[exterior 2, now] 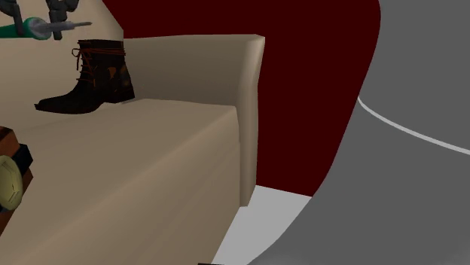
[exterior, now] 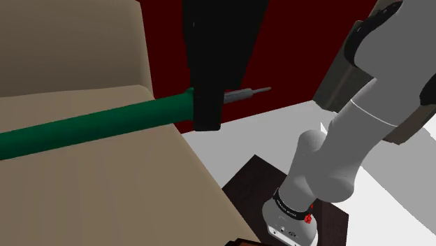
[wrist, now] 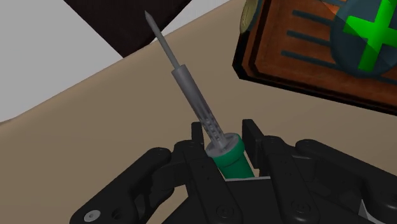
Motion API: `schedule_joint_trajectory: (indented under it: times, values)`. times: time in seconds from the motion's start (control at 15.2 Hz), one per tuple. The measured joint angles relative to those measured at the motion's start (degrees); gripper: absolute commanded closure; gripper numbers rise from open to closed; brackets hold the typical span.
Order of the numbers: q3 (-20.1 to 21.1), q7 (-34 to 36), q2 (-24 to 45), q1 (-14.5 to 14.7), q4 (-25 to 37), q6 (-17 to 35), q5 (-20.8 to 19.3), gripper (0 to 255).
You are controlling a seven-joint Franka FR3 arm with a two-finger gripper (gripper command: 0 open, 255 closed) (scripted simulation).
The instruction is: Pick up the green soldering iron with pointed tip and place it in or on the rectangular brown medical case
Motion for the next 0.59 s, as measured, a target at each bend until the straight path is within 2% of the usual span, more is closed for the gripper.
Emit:
schedule_joint_trajectory:
  times: [0.59]
  values:
    - [8.55, 13.94, 0.15, 4.83, 1.03, 1.46, 1.82, 255]
